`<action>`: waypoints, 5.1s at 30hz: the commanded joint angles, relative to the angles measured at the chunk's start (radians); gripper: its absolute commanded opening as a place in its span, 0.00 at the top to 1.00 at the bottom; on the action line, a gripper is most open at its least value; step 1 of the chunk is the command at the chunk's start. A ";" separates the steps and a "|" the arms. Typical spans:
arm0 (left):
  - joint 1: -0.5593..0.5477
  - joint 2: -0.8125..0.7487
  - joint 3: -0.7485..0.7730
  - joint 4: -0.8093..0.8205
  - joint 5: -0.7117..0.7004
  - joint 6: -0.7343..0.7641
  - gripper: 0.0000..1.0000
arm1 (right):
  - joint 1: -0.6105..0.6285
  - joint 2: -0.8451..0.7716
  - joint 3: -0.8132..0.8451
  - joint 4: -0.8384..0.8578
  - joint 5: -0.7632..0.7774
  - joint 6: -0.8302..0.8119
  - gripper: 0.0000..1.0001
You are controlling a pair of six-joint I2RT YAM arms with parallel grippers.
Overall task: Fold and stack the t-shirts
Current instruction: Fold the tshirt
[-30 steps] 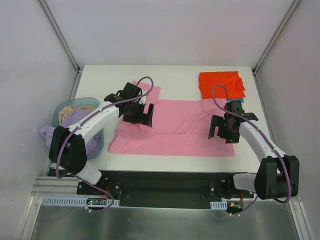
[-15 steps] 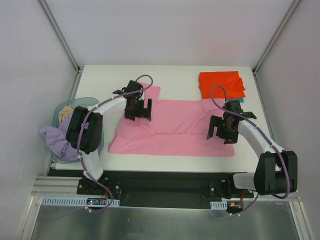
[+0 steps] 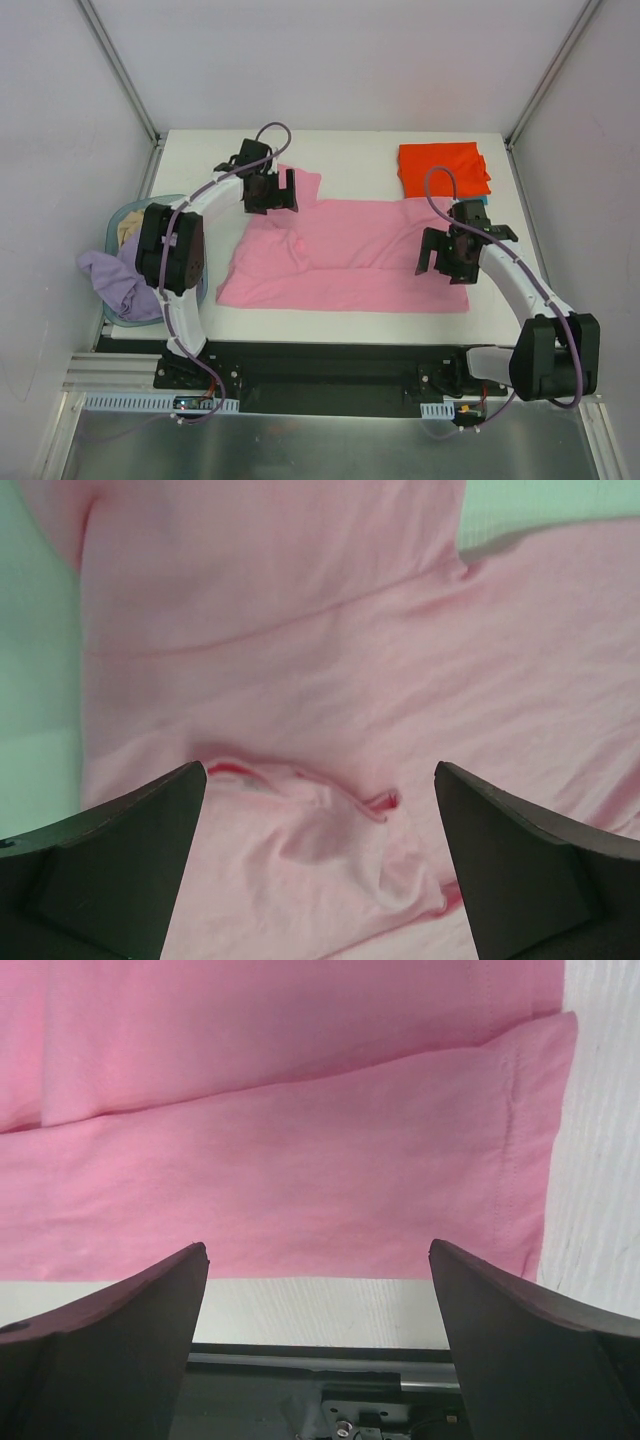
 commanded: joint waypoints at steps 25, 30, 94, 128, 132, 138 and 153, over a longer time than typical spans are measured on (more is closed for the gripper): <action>-0.162 -0.107 -0.166 -0.006 0.089 -0.139 0.01 | 0.064 -0.090 0.011 -0.031 0.017 -0.028 0.03; -0.165 -0.030 -0.109 -0.005 0.134 -0.141 0.01 | 0.063 -0.089 0.019 -0.038 0.030 -0.028 0.03; -0.019 -0.349 -0.545 -0.031 -0.063 -0.285 0.01 | 0.544 0.964 0.910 0.262 -0.345 0.012 0.66; -0.021 -0.381 -0.563 -0.039 -0.086 -0.290 0.01 | 0.580 1.021 1.008 0.210 -0.251 -0.011 0.99; -0.021 -0.397 -0.582 -0.040 -0.109 -0.302 0.01 | 0.576 0.958 0.995 0.198 -0.184 -0.028 0.99; -0.019 -0.401 -0.602 -0.045 -0.126 -0.316 0.01 | 0.572 0.893 0.984 0.149 -0.113 -0.069 0.99; -0.019 -0.418 -0.580 -0.048 -0.084 -0.313 0.01 | 0.550 0.852 0.947 0.075 -0.093 -0.069 0.50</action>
